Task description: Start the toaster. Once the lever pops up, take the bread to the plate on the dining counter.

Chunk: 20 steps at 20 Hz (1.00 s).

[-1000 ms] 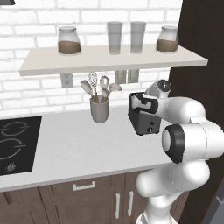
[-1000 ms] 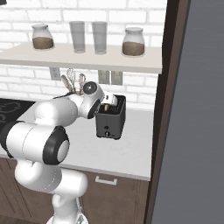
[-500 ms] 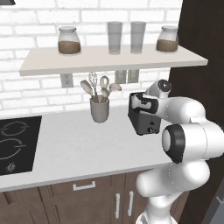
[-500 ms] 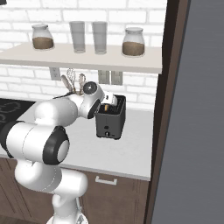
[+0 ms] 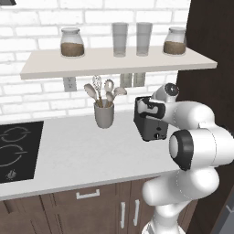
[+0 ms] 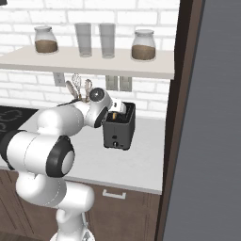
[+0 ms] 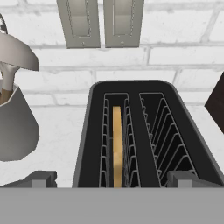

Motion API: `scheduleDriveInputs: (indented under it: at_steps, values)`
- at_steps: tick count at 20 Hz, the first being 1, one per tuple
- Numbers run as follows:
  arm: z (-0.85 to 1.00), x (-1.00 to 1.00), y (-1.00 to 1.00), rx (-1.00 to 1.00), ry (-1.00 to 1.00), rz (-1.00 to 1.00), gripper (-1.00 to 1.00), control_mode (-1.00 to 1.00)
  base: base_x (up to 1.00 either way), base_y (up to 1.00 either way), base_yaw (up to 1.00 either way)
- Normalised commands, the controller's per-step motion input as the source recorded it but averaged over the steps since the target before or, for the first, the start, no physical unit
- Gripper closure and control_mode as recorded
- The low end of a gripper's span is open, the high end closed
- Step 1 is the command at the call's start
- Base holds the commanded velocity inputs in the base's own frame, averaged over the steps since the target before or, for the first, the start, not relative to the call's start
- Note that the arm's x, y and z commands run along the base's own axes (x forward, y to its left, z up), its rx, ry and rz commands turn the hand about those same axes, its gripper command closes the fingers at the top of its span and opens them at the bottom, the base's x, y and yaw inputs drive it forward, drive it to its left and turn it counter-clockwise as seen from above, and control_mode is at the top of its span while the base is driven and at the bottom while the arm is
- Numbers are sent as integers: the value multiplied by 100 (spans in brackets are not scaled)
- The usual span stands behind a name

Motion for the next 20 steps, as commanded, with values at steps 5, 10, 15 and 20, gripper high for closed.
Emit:
scheduleDriveInputs:
  at_steps: [5, 10, 15, 20]
  values:
    - [0, 0, 0, 0, 0, 0, -100, -100, 0, 0, 0]
    - [0, 0, 0, 0, 0, 0, -100, -100, 0, 0, 0]
    - [0, 0, 0, 0, 0, 0, -100, -100, 0, 0, 0]
    - [0, 0, 0, 0, 0, 0, -100, -100, 0, 0, 0]
